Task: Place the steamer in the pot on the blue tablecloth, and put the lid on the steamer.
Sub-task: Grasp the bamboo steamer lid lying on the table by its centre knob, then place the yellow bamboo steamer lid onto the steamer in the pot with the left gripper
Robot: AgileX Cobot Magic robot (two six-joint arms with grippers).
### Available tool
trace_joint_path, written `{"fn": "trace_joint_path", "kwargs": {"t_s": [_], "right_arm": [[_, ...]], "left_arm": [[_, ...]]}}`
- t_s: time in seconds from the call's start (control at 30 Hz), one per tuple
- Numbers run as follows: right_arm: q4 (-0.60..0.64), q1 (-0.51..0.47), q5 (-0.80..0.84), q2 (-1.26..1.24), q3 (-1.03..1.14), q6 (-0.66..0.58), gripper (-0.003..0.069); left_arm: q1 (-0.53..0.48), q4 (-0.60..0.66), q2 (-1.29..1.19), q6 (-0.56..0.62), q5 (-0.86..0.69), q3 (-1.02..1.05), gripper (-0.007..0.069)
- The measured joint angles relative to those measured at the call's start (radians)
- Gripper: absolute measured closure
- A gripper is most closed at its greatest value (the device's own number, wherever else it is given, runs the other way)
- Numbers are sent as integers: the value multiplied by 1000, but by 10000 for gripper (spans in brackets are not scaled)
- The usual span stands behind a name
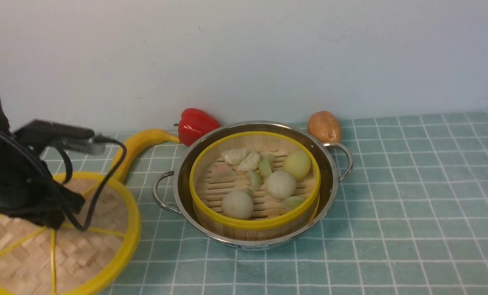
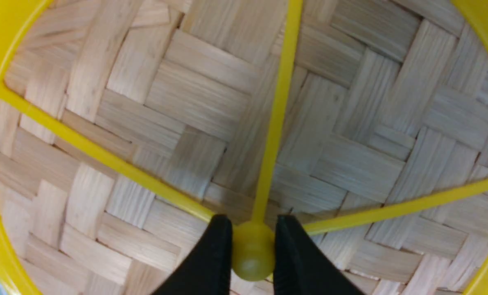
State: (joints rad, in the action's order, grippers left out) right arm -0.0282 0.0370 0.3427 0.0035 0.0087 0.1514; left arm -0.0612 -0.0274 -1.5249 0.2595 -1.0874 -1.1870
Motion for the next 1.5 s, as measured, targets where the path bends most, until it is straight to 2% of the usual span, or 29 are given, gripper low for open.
{"fn": "trace_joint_path", "kwargs": {"t_s": [0.1, 0.27, 0.3, 0.43, 0.7, 0.83, 1.17, 1.5], "right_arm": [[0, 0, 0, 0, 0, 0, 419], [0, 0, 0, 0, 0, 0, 419], [0, 0, 0, 0, 0, 0, 419], [0, 0, 0, 0, 0, 0, 419], [0, 0, 0, 0, 0, 0, 419], [0, 0, 0, 0, 0, 0, 419], [0, 0, 0, 0, 0, 0, 419], [0, 0, 0, 0, 0, -1, 419]], "left_arm": [[0, 48, 38, 23, -15, -84, 507], [16, 238, 61, 196, -46, -228, 507], [46, 278, 58, 288, -50, -260, 507], [195, 306, 22, 485, -32, -297, 507], [376, 288, -105, 686, 104, -298, 507], [417, 289, -179, 712, 185, -298, 507], [419, 296, -264, 719, 278, -298, 507], [419, 297, -289, 732, 295, -298, 507]]}}
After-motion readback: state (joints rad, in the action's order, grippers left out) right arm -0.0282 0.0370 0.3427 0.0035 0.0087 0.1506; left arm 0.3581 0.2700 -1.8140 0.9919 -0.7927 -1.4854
